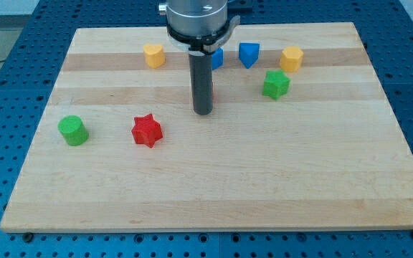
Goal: Place the red circle below to the blue cube
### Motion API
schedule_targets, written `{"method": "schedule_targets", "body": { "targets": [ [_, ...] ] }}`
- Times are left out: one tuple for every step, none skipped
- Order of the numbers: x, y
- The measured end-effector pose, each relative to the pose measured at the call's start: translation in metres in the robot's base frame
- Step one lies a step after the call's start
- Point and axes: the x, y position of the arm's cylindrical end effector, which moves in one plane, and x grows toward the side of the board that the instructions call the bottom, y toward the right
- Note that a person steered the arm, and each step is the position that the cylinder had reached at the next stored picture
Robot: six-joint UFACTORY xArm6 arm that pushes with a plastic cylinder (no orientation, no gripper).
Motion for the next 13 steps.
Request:
{"method": "schedule_targets", "body": {
  "targets": [
    [0.003,-0.04],
    [-0.027,-0.035],
    [-0.041,-0.016],
    [-0.04,0.003],
    [-0.008,-0.007],
    [0.001,0.038],
    [-0.03,0.07],
    [-0.054,0.079],
    [-0.058,0.102],
    [-0.057,0.13],
    [-0.055,0.12],
    [-0.064,0.11],
    [-0.055,0.097]
  ]
}}
